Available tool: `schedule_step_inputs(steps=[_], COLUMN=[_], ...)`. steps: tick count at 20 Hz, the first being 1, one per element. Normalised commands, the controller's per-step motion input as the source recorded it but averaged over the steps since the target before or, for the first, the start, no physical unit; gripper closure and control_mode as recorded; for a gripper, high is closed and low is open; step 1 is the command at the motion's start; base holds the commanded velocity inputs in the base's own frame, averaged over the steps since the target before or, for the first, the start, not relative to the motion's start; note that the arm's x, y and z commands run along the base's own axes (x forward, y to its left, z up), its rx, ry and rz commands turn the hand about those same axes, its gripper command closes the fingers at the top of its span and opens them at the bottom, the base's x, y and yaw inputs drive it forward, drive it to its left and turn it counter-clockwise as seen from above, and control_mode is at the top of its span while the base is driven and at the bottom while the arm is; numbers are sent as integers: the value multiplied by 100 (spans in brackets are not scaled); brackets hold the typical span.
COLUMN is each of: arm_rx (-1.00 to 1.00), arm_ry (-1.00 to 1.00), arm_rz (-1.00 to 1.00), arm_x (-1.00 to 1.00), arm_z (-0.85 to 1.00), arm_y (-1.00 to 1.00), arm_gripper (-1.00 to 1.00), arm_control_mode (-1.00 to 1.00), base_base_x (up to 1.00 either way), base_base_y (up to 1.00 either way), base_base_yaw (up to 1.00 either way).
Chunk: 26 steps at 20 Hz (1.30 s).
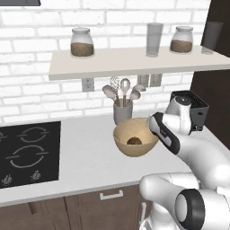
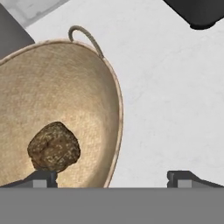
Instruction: Open the cabinet, pick up the bread from the cabinet and place it in the basket. Then move the basket to the dining counter.
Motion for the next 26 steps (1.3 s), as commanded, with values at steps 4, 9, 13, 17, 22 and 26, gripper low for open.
schedule_step_inputs(steps=[4, 9, 13, 17, 22, 26], arm_rx=[0, 0, 0, 0, 0, 0], arm_ry=[0, 0, 0, 0, 0, 0], arm_rz=[0, 0, 0, 0, 0, 0], arm_x=[9, 0, 0, 1, 2, 0], arm_z=[-21, -21, -14, -4, -12, -33], arm_y=[9, 2, 3, 8, 11, 12], arm_gripper=[-100, -100, -100, -100, -100, 100], arm_control_mode=[-100, -100, -100, -100, -100, -100], base_base_x=[0, 0, 0, 0, 0, 0], base_base_y=[0, 0, 0, 0, 0, 0], base_base_yaw=[0, 0, 0, 0, 0, 0])
